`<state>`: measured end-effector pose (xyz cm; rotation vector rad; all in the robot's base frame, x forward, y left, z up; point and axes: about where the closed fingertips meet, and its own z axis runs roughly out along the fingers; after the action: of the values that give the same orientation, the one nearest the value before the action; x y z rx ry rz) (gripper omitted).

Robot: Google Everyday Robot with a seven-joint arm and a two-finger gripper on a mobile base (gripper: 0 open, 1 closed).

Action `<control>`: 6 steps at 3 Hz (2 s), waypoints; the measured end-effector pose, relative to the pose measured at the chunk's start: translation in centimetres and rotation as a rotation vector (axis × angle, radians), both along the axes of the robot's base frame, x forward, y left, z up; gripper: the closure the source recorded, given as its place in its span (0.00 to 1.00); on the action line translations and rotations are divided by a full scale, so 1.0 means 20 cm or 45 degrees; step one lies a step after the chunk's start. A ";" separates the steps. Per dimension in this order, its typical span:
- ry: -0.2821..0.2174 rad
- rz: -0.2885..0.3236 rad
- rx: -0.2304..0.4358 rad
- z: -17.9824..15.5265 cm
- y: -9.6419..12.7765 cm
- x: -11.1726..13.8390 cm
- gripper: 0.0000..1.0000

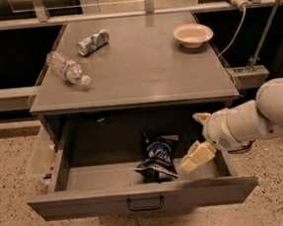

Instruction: Pick blue chip bag from top drawer and place on counter

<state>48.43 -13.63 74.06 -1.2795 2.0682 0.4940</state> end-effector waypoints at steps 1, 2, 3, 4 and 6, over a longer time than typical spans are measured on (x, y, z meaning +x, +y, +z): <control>0.021 0.038 0.034 -0.04 0.08 0.12 0.00; 0.049 0.006 0.072 -0.17 0.12 0.15 0.00; 0.059 -0.033 0.077 -0.32 0.16 0.18 0.00; 0.064 -0.061 0.077 -0.45 0.20 0.20 0.00; 0.063 -0.071 0.074 -0.55 0.25 0.23 0.19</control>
Offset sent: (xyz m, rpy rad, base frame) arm 0.0356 0.0250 -0.0803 0.0923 0.0618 -0.0696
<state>52.97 -8.63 63.07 -1.1839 2.1089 0.5614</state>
